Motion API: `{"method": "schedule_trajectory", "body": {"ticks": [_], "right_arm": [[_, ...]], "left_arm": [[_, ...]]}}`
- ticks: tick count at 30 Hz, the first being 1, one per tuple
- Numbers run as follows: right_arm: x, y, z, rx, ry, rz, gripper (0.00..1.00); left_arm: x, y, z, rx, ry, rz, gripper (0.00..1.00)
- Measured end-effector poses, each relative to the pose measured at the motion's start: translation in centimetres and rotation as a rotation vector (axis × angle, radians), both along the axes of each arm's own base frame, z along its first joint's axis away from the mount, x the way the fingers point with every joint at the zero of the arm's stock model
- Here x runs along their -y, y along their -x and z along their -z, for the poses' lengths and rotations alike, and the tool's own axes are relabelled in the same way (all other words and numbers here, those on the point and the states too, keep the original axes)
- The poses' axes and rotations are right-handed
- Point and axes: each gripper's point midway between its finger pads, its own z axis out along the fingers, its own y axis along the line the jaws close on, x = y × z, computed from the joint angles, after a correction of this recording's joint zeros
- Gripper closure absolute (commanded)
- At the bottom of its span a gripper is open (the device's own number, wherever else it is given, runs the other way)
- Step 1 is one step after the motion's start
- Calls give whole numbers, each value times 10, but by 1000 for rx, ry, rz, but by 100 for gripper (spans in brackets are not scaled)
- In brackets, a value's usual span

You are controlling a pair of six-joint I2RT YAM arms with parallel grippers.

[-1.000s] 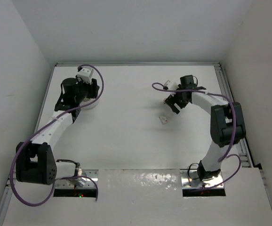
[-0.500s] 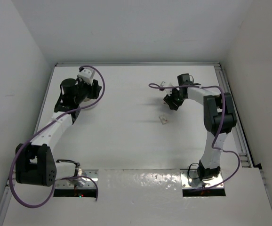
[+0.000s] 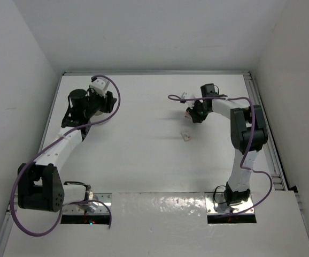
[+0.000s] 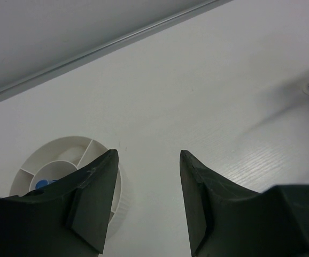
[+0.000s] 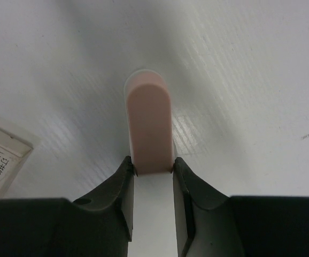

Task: Sort the stationery into containers
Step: Pick up the stapler from the center of the board, then place the stapler in the storage box.

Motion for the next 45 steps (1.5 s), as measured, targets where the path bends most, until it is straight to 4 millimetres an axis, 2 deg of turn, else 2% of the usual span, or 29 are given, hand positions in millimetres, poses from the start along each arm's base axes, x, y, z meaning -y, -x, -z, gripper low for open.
{"method": "schedule_trajectory", "body": {"ticks": [4, 5, 6, 9, 15, 17, 18, 20, 21, 24, 27, 28, 30, 31, 33, 34, 36, 38, 41, 43, 45], "right_arm": [[-2, -1, -1, 5, 2, -12, 100], [-3, 0, -1, 6, 0, -14, 96], [-4, -1, -1, 7, 0, -16, 83], [-10, 1, -1, 2, -8, -23, 54], [-21, -6, -1, -1, -23, -36, 52], [-24, -7, 0, -3, -34, -37, 59], [-25, -8, 0, -4, -38, -35, 72], [-26, -8, 0, -3, -40, -34, 89], [-26, -8, 0, -3, -43, -30, 100], [-26, -8, -1, -5, -48, -25, 100], [-27, -6, -4, -6, -48, -31, 100], [-28, -5, -8, -1, -51, -33, 100], [-35, -1, -24, 29, -67, -50, 100], [-41, 0, -39, 61, -79, -65, 100], [-67, 3, -79, 163, -125, -123, 100], [-86, 6, -103, 233, -159, -166, 100], [-130, 19, -150, 359, -240, -275, 100], [-174, 37, -186, 449, -327, -382, 100], [-230, 66, -213, 504, -453, -513, 100], [-253, 81, -213, 498, -510, -563, 100], [-267, 89, -208, 483, -540, -589, 100]], "left_arm": [[6, 2, 0, 5, -4, 36, 52], [7, 2, 0, 5, -4, 40, 52], [7, 3, -1, 6, -5, 44, 52], [9, 3, -1, 7, -6, 52, 52], [9, 3, -1, 14, -18, 59, 52], [9, 3, -1, 15, -20, 60, 52], [9, 3, -1, 15, -20, 60, 52], [9, 3, -1, 16, -23, 60, 52], [9, 3, -1, 16, -23, 60, 52], [9, 3, -1, 18, -26, 65, 52], [16, 7, -1, 26, -33, 117, 42], [21, 10, -1, 29, -37, 155, 35], [34, 19, 0, 39, -47, 264, 31], [43, 27, 1, 42, -48, 335, 27], [59, 44, 3, 53, -56, 485, 26], [69, 55, 3, 62, -53, 576, 26], [79, 66, 2, 72, -45, 661, 23], [87, 75, 2, 76, -39, 724, 22], [93, 84, 2, 82, -35, 780, 21], [95, 87, 2, 82, -37, 797, 22], [95, 88, 3, 79, -42, 803, 26]]}}
